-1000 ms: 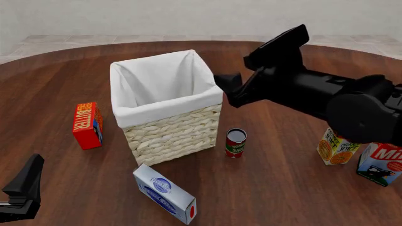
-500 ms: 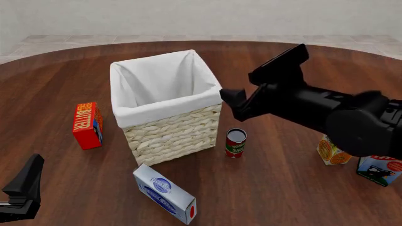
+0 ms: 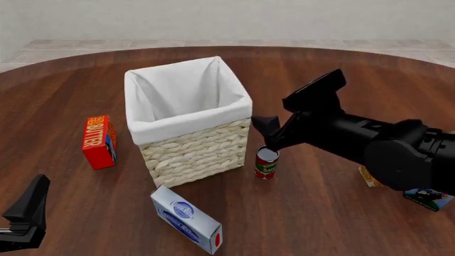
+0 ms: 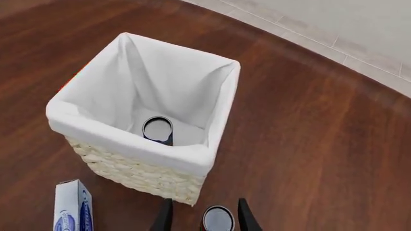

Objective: Pick up the alphabet soup and the tomato sauce, and put them in the basket.

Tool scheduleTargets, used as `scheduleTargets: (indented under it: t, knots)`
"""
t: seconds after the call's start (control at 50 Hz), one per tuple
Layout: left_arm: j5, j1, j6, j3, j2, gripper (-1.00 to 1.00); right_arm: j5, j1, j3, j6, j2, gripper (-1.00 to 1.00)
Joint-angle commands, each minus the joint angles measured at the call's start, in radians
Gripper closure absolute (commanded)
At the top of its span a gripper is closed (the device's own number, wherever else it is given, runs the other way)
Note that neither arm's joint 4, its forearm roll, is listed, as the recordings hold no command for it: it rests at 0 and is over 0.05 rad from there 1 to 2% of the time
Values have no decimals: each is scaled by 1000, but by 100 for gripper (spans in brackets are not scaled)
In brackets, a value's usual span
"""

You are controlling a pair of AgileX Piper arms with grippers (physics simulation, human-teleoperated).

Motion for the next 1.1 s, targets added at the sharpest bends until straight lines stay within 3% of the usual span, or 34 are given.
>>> scheduleTargets:
  t: [0.02, 1.1]
  knots:
    - [0, 0, 0, 0, 0, -100, -29, -5, 27, 13, 20, -100]
    - [0, 0, 0, 0, 0, -100, -192, -61, 116, 52, 165, -100]
